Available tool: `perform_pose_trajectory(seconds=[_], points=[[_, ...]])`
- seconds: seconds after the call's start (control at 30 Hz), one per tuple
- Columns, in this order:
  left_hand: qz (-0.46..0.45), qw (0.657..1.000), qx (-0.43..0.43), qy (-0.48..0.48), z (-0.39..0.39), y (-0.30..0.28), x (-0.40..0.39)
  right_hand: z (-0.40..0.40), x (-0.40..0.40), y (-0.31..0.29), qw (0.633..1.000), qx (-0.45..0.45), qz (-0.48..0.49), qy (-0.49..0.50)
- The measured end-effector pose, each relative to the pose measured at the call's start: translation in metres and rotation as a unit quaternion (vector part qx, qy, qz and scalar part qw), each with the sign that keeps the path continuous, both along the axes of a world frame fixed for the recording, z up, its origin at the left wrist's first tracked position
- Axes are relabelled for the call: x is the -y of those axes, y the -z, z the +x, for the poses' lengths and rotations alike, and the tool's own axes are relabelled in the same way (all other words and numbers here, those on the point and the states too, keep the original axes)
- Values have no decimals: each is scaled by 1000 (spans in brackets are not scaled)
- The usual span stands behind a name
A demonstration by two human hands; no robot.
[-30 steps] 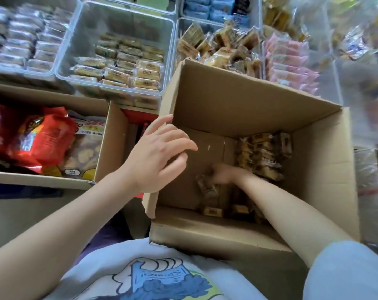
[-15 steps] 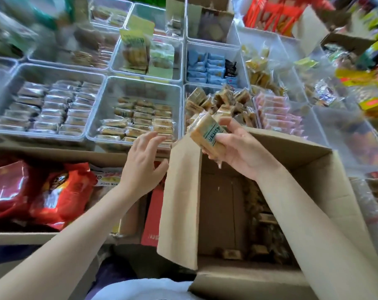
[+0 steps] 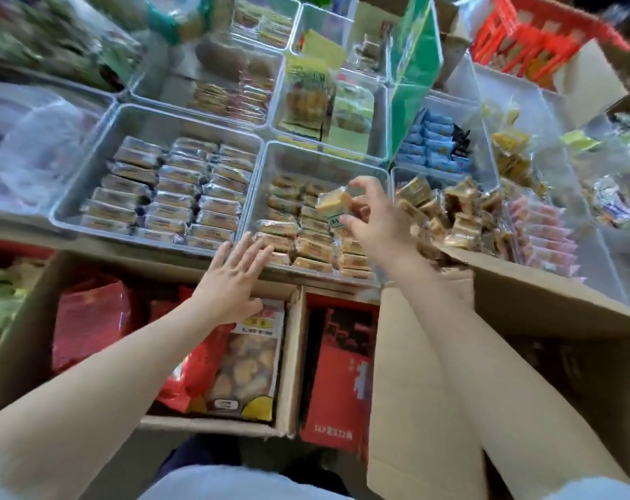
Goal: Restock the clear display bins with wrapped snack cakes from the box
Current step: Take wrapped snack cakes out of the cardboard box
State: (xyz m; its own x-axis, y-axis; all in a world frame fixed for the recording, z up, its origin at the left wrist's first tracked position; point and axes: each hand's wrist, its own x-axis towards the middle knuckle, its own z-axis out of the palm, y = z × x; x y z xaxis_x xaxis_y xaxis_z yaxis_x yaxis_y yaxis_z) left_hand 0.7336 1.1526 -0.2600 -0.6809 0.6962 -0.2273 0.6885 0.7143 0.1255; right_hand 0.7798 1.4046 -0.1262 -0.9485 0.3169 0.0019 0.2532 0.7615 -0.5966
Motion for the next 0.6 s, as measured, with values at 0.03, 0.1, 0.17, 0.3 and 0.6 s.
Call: perform_pose_trajectory(seconds=[0.03, 0.1, 0.17, 0.3, 0.6], points=[[5, 1000, 1, 3, -2, 2, 1, -13, 6, 13, 1000, 3, 9, -1], [13, 1000, 0, -1, -2, 6, 1, -34, 13, 39, 999, 18, 51, -1], [20, 1000, 2, -1, -4, 11, 2, -48, 17, 60, 991, 65, 118, -2], [26, 1000, 11, 5, -6, 16, 5, -56, 23, 91, 945, 170, 270, -69], [44, 999, 2, 15, -6, 20, 6, -40, 31, 117, 975, 118, 169, -81]])
